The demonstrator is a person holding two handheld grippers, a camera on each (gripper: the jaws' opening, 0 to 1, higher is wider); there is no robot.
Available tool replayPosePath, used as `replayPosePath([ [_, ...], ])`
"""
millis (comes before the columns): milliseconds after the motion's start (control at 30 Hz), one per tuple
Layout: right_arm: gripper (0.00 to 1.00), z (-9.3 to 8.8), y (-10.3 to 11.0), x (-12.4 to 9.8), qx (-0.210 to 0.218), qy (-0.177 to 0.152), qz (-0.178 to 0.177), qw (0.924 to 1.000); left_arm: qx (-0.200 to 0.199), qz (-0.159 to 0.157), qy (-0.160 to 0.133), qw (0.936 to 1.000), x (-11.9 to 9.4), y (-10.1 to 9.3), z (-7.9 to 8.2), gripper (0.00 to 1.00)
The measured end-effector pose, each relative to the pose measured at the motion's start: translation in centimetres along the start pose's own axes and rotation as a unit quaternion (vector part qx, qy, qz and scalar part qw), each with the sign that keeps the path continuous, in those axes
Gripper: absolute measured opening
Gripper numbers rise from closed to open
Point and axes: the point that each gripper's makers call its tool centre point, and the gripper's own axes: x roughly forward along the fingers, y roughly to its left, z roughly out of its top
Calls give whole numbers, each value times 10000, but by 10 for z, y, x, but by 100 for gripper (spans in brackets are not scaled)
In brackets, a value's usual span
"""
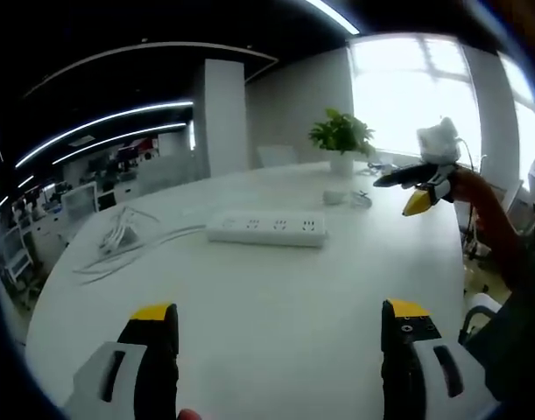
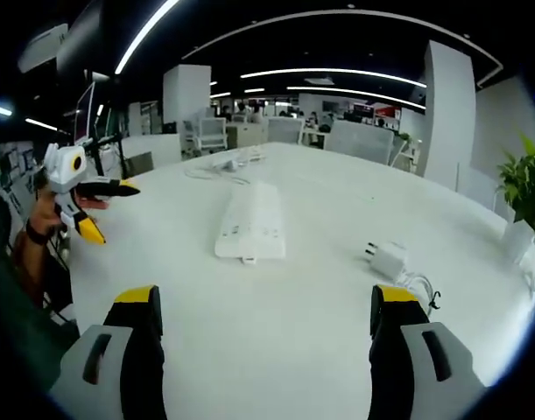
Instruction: Straighten the power strip on the desk, plug the charger into it
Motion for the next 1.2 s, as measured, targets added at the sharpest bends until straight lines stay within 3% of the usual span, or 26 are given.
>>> replayPosePath([
  [533,100,4,2,10,-63,71,124,9999,-23,-63,31,10000,2,-1,-5,99],
  [1200,100,22,7,26,-201,90,242,9995,-44,-123,31,9999,1,-2,-8,99],
])
